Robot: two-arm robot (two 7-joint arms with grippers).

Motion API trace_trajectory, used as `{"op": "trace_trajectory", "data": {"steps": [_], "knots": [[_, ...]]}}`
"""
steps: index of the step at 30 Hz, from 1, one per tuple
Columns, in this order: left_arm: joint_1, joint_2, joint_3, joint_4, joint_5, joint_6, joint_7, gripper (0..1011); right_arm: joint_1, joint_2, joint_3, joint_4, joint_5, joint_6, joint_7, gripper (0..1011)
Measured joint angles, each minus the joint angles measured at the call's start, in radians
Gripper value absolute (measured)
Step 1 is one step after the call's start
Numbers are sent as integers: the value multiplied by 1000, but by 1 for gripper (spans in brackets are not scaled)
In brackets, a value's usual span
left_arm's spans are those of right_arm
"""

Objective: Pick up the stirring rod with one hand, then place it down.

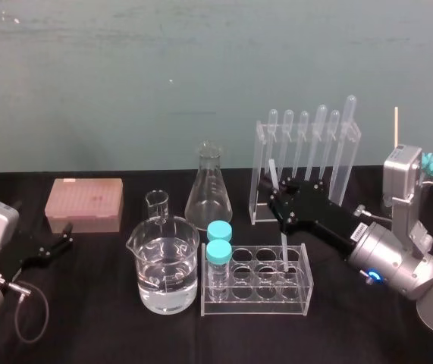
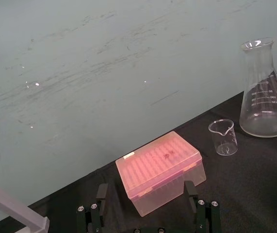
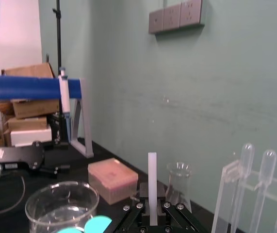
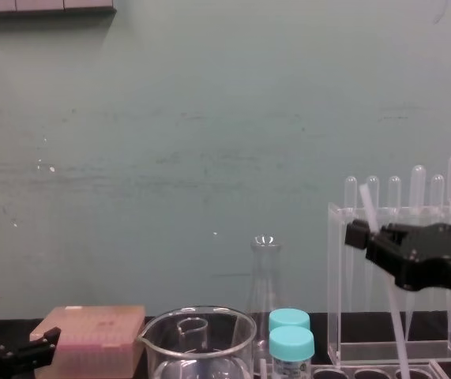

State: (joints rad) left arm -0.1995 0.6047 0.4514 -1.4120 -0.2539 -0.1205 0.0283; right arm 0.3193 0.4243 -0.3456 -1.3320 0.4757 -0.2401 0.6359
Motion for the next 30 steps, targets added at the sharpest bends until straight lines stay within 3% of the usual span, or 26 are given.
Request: {"op": "trace_trajectory", "data": {"steps": [11,30], "knots": [[0,0,0,0,0,0,0,1000,32,-7,-34,74,-23,19,6,69],[0,0,0,0,0,0,0,1000,36,-6,-38,80,-33,31,-3,69]]}}
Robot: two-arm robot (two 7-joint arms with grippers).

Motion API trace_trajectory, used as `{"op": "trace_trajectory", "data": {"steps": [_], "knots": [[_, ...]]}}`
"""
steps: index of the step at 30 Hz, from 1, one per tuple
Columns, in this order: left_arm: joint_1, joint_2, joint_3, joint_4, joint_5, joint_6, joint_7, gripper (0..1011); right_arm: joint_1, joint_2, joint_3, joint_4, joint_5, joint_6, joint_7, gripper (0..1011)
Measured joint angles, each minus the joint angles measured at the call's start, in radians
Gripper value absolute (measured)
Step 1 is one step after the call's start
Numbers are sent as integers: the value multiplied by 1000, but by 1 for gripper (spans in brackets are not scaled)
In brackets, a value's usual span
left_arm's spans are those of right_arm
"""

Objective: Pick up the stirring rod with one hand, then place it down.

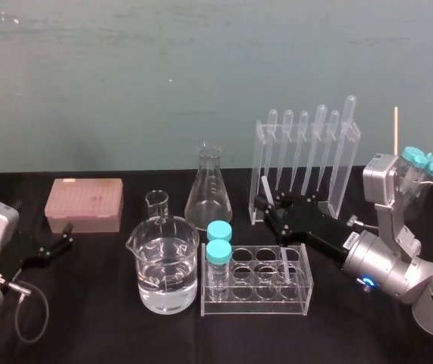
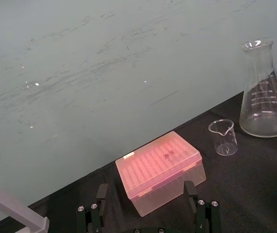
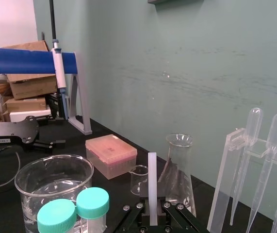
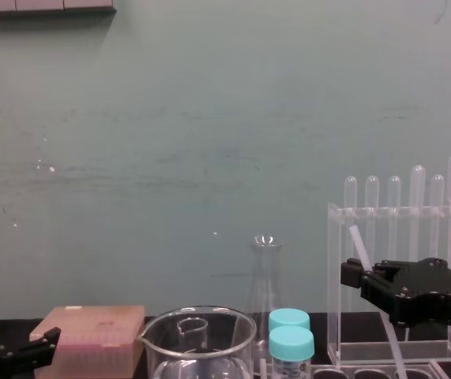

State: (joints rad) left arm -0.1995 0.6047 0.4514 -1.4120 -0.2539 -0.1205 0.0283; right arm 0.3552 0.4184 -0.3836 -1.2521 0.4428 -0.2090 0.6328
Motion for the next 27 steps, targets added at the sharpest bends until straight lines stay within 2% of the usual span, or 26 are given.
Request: {"op": "trace_trajectory", "data": {"steps": [5,13,16,20,26,27], "knots": [[0,0,0,0,0,0,0,1000,0,0,1,-1,1,-1,0,147],[0,0,0,0,0,0,0,1000,-1,0,1,-1,2,-2,0,413],[0,0,0,0,0,0,0,1000,-1,0,1,-2,2,-2,0,471],[0,0,0,0,0,0,0,1000,-1,0,1,-2,2,-3,0,638],[0,0,0,0,0,0,0,1000,-1,0,1,-2,2,-3,0,792],[0,0,0,0,0,0,0,1000,-1,0,1,-2,2,-3,0,850]]}}
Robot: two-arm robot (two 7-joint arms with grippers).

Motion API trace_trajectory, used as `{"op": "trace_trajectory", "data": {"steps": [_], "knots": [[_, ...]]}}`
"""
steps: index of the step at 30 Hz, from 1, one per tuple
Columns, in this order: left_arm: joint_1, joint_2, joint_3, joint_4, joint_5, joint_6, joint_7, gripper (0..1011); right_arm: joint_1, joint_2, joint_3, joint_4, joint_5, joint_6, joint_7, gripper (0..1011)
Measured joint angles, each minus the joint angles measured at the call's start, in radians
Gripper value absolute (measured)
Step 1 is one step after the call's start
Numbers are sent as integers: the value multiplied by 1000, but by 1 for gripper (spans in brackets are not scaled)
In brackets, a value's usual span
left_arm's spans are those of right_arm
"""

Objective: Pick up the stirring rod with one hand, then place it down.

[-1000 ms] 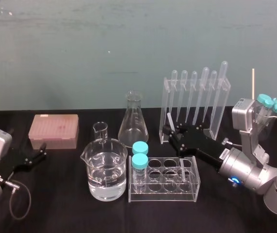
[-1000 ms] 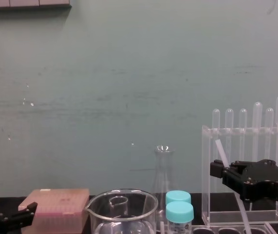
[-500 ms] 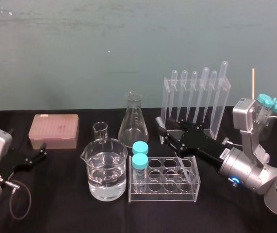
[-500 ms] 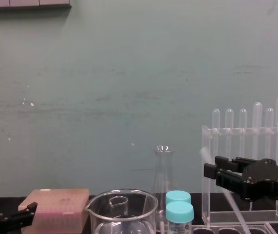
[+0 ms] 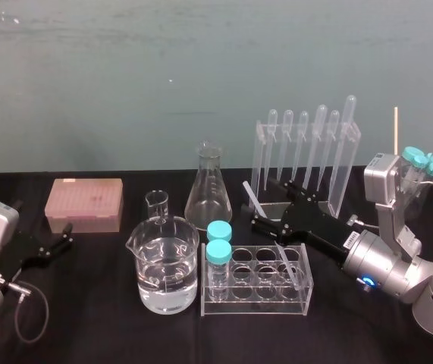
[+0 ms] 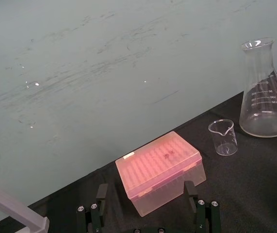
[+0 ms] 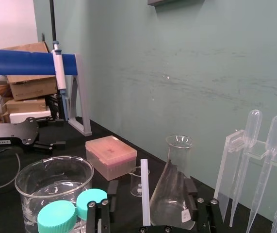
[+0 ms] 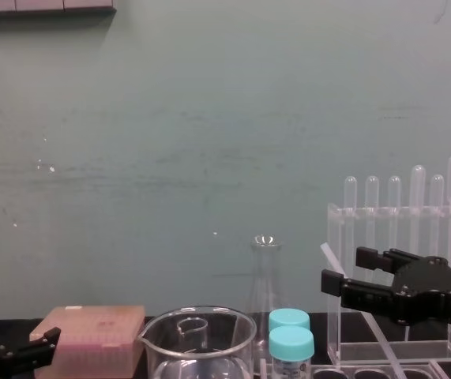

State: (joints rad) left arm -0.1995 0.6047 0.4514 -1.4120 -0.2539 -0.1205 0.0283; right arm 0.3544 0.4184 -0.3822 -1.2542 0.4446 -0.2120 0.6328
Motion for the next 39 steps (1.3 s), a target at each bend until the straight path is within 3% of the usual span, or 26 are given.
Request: {"op": "trace_trajectory", "data": {"steps": [6,9,12,18,22,29,39], "knots": [[0,0,0,0,0,0,0,1000,0,0,0,-1,-1,-1,0,991],[0,0,0,0,0,0,0,1000,-7,1,9,-21,-11,-32,-16,1003],[0,0,0,0,0,0,0,1000,-23,1,34,-61,-34,-77,-57,1003],[0,0,0,0,0,0,0,1000,-52,-4,78,-127,-98,-100,-161,1003],[0,0,0,0,0,0,0,1000,-83,-4,122,-164,-148,-57,-261,1003],[0,0,0,0,0,0,0,1000,-145,9,175,-189,-191,36,-351,1003],[0,0,0,0,0,0,0,1000,-187,25,175,-160,-233,150,-346,1003]]}}
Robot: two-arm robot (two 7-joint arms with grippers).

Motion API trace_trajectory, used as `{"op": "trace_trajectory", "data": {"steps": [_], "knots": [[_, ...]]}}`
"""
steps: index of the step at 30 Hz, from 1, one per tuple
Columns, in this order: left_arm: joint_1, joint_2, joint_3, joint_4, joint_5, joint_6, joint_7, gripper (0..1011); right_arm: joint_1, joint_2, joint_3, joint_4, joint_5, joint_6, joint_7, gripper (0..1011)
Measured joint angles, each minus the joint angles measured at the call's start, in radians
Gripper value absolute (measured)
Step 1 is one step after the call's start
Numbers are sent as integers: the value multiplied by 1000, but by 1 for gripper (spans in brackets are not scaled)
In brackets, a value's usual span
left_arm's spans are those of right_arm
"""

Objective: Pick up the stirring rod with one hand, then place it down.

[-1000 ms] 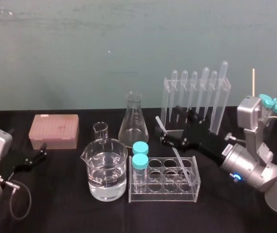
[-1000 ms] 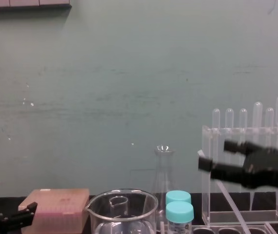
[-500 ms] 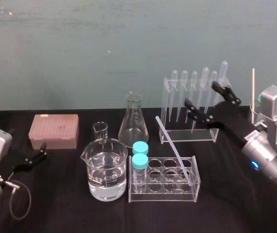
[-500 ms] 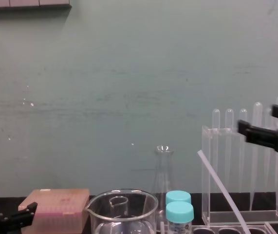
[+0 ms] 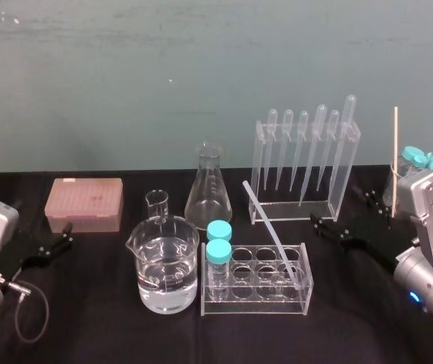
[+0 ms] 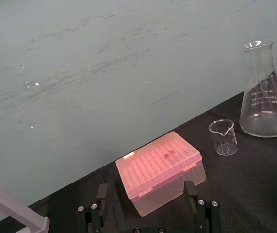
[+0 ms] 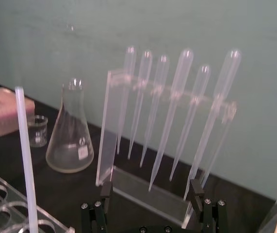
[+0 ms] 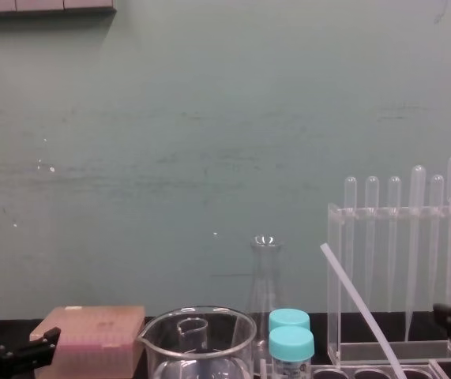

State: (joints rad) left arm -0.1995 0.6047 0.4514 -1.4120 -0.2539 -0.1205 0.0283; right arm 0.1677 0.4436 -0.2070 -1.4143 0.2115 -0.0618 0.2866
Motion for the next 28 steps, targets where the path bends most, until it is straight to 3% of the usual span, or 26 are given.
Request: {"op": "trace_trajectory", "data": {"steps": [28], "knots": [[0,0,0,0,0,0,0,1000,-1,0,1,-1,0,0,3,1003]]}}
